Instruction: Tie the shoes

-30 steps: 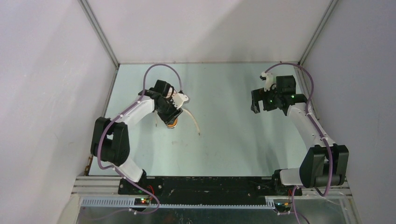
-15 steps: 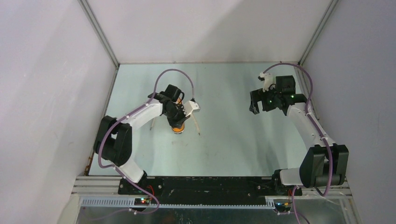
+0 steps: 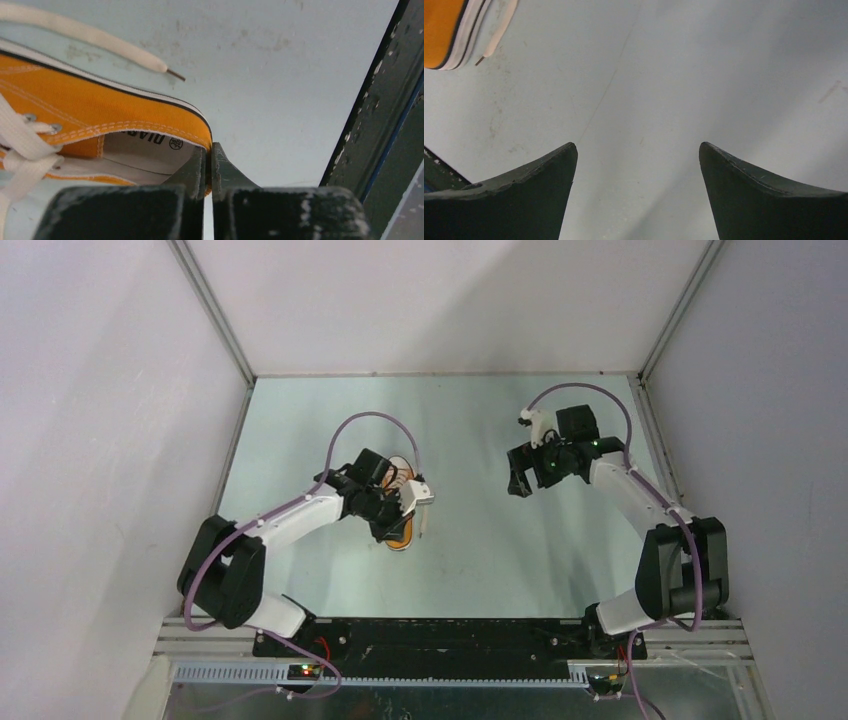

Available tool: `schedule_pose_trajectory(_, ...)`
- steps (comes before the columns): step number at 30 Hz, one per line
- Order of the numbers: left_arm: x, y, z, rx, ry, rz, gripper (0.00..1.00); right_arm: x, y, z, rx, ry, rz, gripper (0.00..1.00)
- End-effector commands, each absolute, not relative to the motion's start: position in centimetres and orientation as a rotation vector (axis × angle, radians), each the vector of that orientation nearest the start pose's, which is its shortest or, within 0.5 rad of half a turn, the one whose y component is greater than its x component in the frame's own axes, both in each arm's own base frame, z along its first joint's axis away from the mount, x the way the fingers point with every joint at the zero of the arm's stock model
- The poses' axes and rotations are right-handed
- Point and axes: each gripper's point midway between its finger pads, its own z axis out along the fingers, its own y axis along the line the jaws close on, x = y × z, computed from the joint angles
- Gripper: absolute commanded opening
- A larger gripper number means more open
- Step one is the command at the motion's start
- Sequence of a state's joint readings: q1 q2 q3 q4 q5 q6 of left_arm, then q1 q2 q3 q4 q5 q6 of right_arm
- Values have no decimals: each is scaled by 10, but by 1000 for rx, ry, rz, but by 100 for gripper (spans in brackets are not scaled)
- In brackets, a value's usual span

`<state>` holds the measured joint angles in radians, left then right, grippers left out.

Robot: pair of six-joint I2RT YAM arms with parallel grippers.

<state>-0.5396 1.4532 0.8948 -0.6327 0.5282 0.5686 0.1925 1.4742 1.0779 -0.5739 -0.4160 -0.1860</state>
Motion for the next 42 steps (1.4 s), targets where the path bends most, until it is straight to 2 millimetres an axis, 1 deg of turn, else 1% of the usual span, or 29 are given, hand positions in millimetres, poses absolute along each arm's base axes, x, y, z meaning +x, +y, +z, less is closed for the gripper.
schedule_pose_trajectory(1, 208, -241, 88, 1459, 2079, -863, 0, 328, 152, 130, -722, 2365, 579, 94)
schedule_pose_trajectory(3, 213, -241, 88, 1458, 2087, -835, 5, 327, 157, 133, -731, 2360, 585, 94)
schedule_pose_trajectory(4, 217, -241, 89, 1459, 2084, -817, 18, 328, 159, 136, -736, 2351, 587, 94)
schedule_pose_trajectory(5, 226, -241, 95, 1451, 2076, -779, 25, 327, 160, 138, -740, 2348, 587, 94)
schedule_pose_trajectory(6, 232, -239, 99, 1440, 2071, -759, 38, 328, 161, 140, -749, 2340, 582, 93)
schedule_pose_trajectory(7, 241, -239, 110, 1427, 2050, -739, 42, 328, 160, 143, -764, 2334, 575, 93)
schedule_pose_trajectory(8, 248, -231, 115, 1406, 2057, -722, 49, 328, 161, 143, -778, 2331, 571, 92)
schedule_pose_trajectory(9, 259, -230, 129, 1385, 2035, -701, 51, 328, 163, 143, -803, 2322, 566, 90)
schedule_pose_trajectory(10, 268, -220, 134, 1350, 2053, -679, 54, 328, 165, 144, -821, 2314, 568, 86)
schedule_pose_trajectory(11, 279, -216, 147, 1309, 2048, -656, 56, 328, 170, 141, -865, 2302, 567, 81)
schedule_pose_trajectory(13, 305, -190, 158, 1146, 2112, -615, 58, 327, 182, 135, -955, 2276, 572, 73)
schedule_pose_trajectory(14, 314, -184, 159, 1091, 2129, -602, 58, 326, 188, 133, -991, 2261, 577, 71)
schedule_pose_trajectory(16, 340, -160, 158, 864, 2223, -533, 59, 324, 206, 117, -1122, 2229, 570, 66)
schedule_pose_trajectory(17, 349, -146, 157, 703, 2281, -537, 59, 321, 218, 114, -1170, 2216, 559, 63)
schedule_pose_trajectory(18, 359, -137, 154, 596, 2307, -507, 59, 322, 226, 106, -1173, 2235, 560, 61)
schedule_pose_trajectory(19, 365, -124, 151, 393, 2363, -523, 58, 324, 237, 106, -1176, 2237, 530, 58)
schedule_pose_trajectory(20, 369, -114, 142, 275, 2390, -504, 58, 330, 246, 100, -1081, 2280, 528, 57)
schedule_pose_trajectory(21, 371, -104, 137, 99, 2415, -520, 58, 337, 252, 99, -1022, 2294, 451, 57)
schedule_pose_trajectory(22, 370, -95, 127, 24, 2424, -485, 58, 340, 268, 97, -946, 2306, 464, 58)
schedule_pose_trajectory(23, 369, -89, 125, -46, 2426, -471, 58, 342, 274, 96, -931, 2307, 445, 62)
schedule_pose_trajectory(24, 365, -79, 114, -88, 2452, -409, 58, 339, 293, 94, -967, 2292, 453, 65)
schedule_pose_trajectory(27, 356, -67, 105, -151, 2475, -339, 58, 343, 318, 91, -955, 2297, 463, 69)
schedule_pose_trajectory(28, 354, -64, 103, -163, 2480, -325, 58, 348, 331, 91, -924, 2311, 484, 72)
schedule_pose_trajectory(29, 354, -62, 105, -171, 2472, -313, 58, 348, 334, 89, -908, 2334, 482, 76)
schedule_pose_trajectory(30, 352, -61, 104, -177, 2472, -307, 58, 348, 346, 86, -887, 2355, 500, 76)
schedule_pose_trajectory(31, 352, -60, 107, -177, 2459, -298, 58, 344, 349, 76, -869, 2399, 508, 75)
schedule_pose_trajectory(32, 351, -58, 107, -176, 2457, -292, 58, 340, 357, 77, -872, 2401, 523, 73)
schedule_pose_trajectory(37, 347, -48, 119, -195, 2430, -251, 58, 321, 363, 47, -856, 2509, 515, 71)
schedule_pose_trajectory(42, 348, -39, 125, -276, 2408, -258, 59, 316, 362, 24, -835, 2555, 428, 66)
